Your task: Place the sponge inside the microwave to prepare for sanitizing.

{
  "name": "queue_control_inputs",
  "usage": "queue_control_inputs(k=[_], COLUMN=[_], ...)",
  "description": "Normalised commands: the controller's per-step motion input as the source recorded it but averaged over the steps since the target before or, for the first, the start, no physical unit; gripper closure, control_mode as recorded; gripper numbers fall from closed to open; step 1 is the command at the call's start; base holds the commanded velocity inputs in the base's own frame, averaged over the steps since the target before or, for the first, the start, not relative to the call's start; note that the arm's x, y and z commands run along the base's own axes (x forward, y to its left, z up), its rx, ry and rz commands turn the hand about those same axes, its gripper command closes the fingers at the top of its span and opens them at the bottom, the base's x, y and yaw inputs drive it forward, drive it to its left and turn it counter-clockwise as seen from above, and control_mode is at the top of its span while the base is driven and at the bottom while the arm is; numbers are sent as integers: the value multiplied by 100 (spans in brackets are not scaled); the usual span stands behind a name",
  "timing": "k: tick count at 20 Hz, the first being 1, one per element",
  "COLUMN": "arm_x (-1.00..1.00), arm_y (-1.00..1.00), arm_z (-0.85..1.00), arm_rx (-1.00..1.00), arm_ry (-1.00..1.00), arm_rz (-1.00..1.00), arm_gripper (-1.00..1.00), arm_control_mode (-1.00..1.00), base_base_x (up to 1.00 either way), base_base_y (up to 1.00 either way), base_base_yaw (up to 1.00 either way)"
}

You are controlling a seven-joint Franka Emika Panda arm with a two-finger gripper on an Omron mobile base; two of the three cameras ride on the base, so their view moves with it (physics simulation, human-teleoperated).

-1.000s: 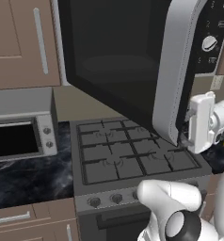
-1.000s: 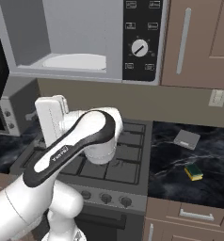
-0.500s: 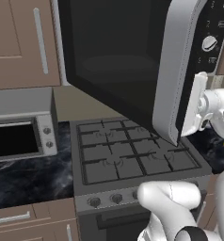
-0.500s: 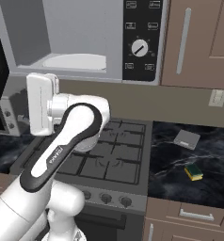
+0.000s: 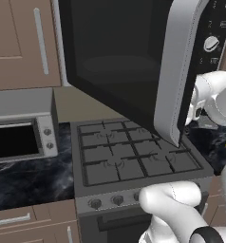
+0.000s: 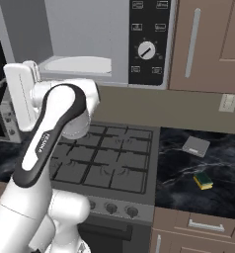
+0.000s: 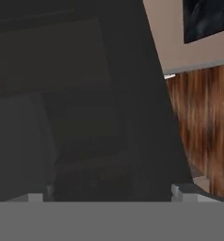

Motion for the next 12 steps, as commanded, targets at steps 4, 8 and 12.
queue_control_inputs(k=[4,8,12], arm_x=[0,0,0], arm_y=[59,45,48], arm_z=[16,13,0], arm_rx=[-23,-14,-3], arm_ry=[0,3,1], arm_rz=[0,-10,-24], arm_gripper=[-100,-100,-100], arm_control_mode=[-100,-100,-100], base_base_x=[0,0,0], base_base_y=[0,0,0], base_base_yaw=[0,0,0])
